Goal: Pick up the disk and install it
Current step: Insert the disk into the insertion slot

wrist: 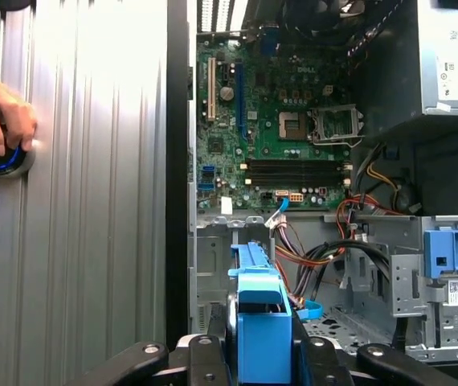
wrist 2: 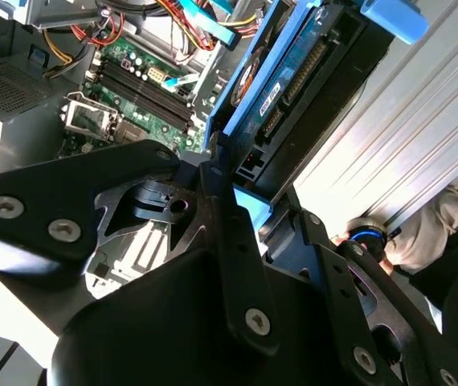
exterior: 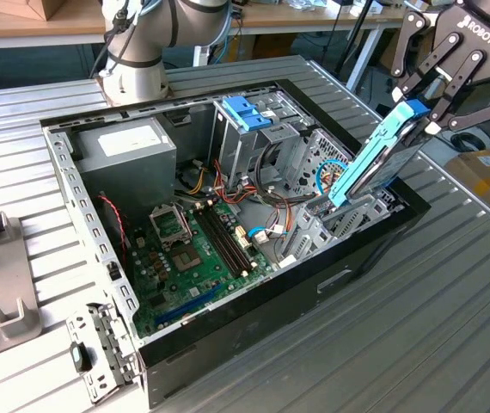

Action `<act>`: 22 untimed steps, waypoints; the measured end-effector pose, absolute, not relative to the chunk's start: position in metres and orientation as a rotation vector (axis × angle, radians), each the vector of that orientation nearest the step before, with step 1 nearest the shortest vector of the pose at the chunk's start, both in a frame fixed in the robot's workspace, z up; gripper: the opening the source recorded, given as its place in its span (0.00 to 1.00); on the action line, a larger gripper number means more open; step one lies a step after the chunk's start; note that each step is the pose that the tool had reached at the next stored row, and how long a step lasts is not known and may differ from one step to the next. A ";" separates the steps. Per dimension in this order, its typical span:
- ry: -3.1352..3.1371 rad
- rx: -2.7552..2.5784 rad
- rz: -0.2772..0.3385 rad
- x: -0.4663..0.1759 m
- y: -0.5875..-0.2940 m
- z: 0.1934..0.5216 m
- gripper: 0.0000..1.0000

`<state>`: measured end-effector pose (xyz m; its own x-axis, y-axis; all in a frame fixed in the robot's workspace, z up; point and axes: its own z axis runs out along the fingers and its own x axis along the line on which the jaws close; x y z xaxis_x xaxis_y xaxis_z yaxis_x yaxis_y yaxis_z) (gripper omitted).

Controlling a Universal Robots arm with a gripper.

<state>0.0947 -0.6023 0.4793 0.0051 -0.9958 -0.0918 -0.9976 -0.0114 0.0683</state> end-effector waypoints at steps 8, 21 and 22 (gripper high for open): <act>2.197 -2.216 0.178 0.091 -0.596 0.476 0.37; 2.197 -2.216 0.178 0.084 -0.588 0.469 0.37; 2.197 -2.216 0.178 0.084 -0.588 0.468 0.37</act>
<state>0.0840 -0.5879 0.4683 0.0051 -0.9957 -0.0920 -0.9976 -0.0115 0.0683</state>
